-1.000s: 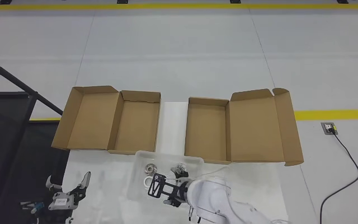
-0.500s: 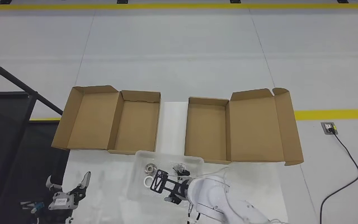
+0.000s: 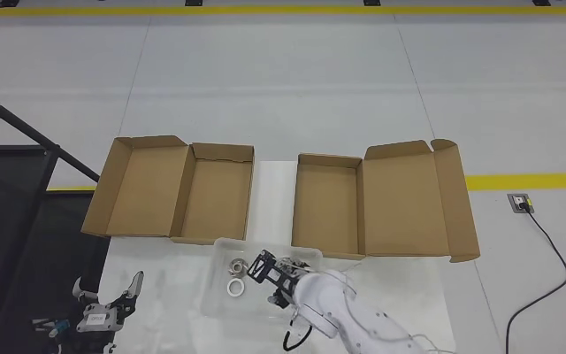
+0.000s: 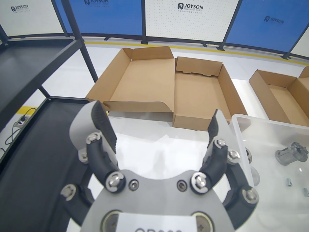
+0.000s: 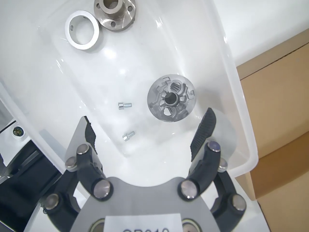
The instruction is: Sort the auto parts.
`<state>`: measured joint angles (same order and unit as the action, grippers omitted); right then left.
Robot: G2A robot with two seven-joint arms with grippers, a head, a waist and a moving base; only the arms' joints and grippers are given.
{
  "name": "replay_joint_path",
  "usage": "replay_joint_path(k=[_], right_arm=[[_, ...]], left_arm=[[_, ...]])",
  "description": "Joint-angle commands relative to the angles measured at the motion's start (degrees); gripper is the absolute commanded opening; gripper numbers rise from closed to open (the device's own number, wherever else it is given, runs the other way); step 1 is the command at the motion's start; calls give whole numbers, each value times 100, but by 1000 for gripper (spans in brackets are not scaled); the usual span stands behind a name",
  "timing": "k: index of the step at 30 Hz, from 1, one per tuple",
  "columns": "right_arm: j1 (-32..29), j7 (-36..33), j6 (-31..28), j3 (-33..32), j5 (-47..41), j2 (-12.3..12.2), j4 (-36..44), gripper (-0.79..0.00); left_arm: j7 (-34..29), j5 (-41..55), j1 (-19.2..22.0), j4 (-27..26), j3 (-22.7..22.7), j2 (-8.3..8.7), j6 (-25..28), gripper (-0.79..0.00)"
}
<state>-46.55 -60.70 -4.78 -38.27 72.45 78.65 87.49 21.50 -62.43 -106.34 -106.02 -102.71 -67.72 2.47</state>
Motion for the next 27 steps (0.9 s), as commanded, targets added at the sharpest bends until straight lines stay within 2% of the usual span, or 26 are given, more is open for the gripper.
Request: replay_joint_path(k=[1,5,6,11,14,18,20,23,27], right_arm=[[51,83,46,13,-109,51,-174,0],[124,171,243,47,-149,141,-438,-157],[137,162,295,55,-163,163,-489,-172],[167,178,607,61,-49,244,-609,-120],[155,165,654,54,-19,278,-623,-111],[151,192,715,34,47,320,-699,-58],[154,238,845,31,184,342,-751,-80],[116,295,952,46,299,377,-778,-182],[94,340,944,-9,295,413,-834,-179]], left_arm=[[0,0,0,0,0,0,0,0],[0,0,0,0,0,0,0,0],[0,0,0,0,0,0,0,0],[0,0,0,0,0,0,0,0],[0,0,0,0,0,0,0,0],[0,0,0,0,0,0,0,0],[0,0,0,0,0,0,0,0],[0,0,0,0,0,0,0,0],[0,0,0,0,0,0,0,0]])
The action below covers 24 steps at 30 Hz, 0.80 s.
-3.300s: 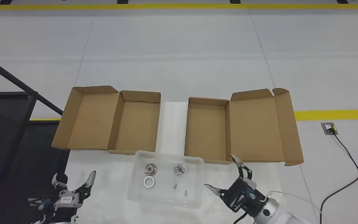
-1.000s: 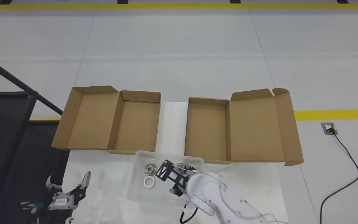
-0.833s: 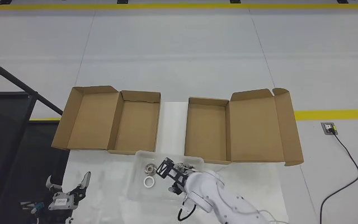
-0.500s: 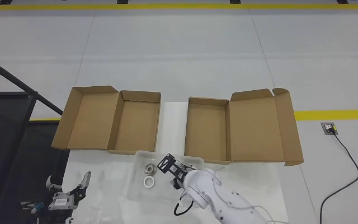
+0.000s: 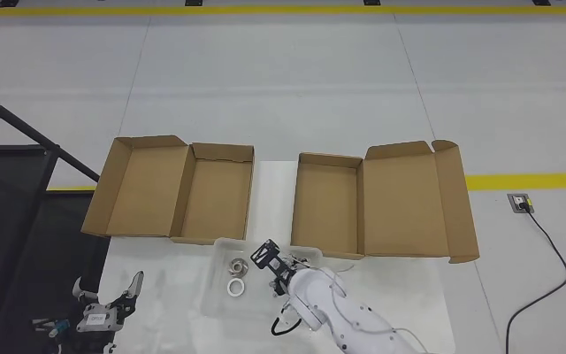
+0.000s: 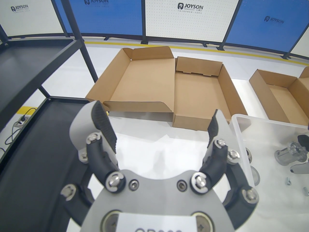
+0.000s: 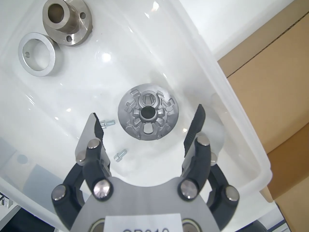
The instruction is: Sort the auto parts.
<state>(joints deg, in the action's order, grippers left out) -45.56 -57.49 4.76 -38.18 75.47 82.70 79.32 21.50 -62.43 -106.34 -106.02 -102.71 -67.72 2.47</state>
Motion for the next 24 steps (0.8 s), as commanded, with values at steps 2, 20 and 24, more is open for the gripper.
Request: replay_joint_path(k=[2,20,24], right_arm=[[-13,61,-47,-45,-20,25,-54,-182],[-237,684,-871,-487,-359,63,308,-785],[-460,796,-1529,-802,-279,-69,1112,-785]], left_arm=[[0,0,0,0,0,0,0,0],[0,0,0,0,0,0,0,0],[0,0,0,0,0,0,0,0]])
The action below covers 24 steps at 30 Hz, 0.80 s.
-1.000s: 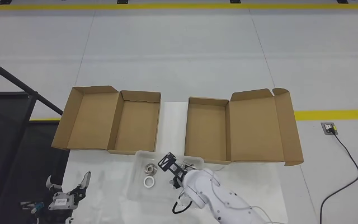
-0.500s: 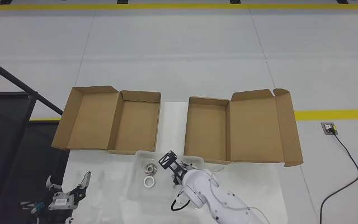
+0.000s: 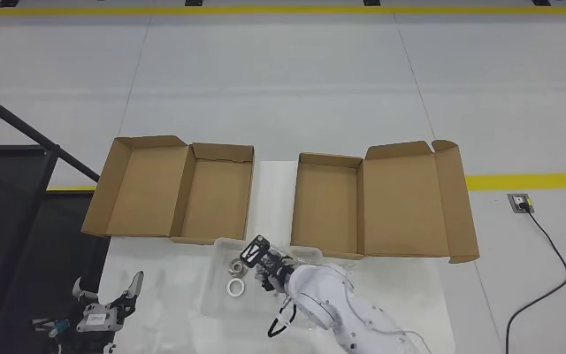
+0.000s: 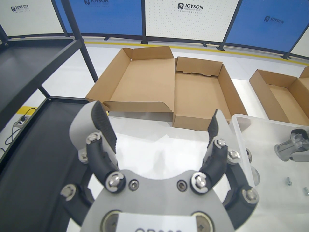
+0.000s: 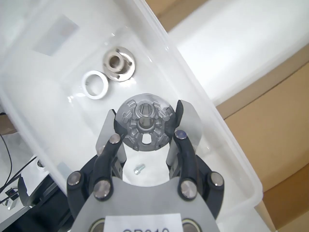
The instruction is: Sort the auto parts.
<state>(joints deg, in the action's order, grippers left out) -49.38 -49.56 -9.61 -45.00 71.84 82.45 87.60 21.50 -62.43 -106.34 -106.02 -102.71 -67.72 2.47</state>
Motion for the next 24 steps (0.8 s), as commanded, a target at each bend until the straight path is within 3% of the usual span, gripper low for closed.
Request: replay_joint_path(k=[1,6,10,18,24], right_arm=[[-158,30,-210,-209,111,-77,541,-785],[-471,195,-475,-757,518,-235,1527,-785],[-578,419,-137,-1061,1158,-289,1872,-785],[260,653,-653,-1478,673,-260,709,-785],[294,658,-652,-1501,651,-258,647,-785]], left_arm=[[0,0,0,0,0,0,0,0],[0,0,0,0,0,0,0,0],[0,0,0,0,0,0,0,0],[0,0,0,0,0,0,0,0],[0,0,0,0,0,0,0,0]])
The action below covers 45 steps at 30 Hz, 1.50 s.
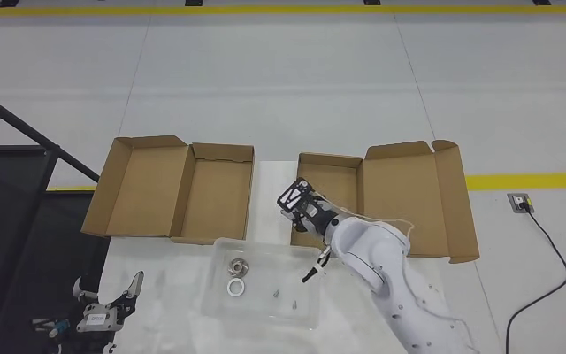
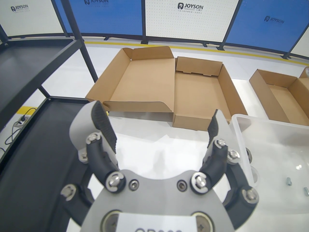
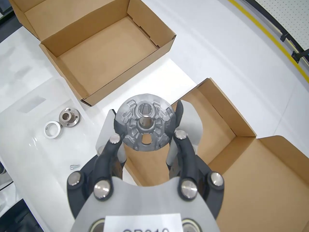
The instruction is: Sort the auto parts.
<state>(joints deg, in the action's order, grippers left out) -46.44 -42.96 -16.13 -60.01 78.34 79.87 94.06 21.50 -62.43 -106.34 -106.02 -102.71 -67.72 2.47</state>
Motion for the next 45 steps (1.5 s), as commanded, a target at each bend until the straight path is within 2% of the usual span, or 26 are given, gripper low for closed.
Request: replay_joint_path(k=[1,8,11,15,19,25,29,45], right_arm=[[-1,-1,0,1,1,0,1,-785],[-30,37,57,1,47,-1,-19,-785],[15,28,849,86,394,51,-352,-785],[453,-52,1886,326,686,198,-1216,-785],[929,102,2194,526,467,359,-2198,-785],[1457,418,2217,709,71,563,-3514,-785],[1700,633,2068,803,-172,680,-4113,-785],[2211,820,1909,1008,-395,984,-5358,-785]], left_arm=[[0,0,0,0,0,0,0,0],[0,0,0,0,0,0,0,0],[0,0,0,0,0,0,0,0],[0,0,0,0,0,0,0,0],[0,0,0,0,0,0,0,0],[0,0,0,0,0,0,0,0],[0,0,0,0,0,0,0,0],[0,0,0,0,0,0,0,0]])
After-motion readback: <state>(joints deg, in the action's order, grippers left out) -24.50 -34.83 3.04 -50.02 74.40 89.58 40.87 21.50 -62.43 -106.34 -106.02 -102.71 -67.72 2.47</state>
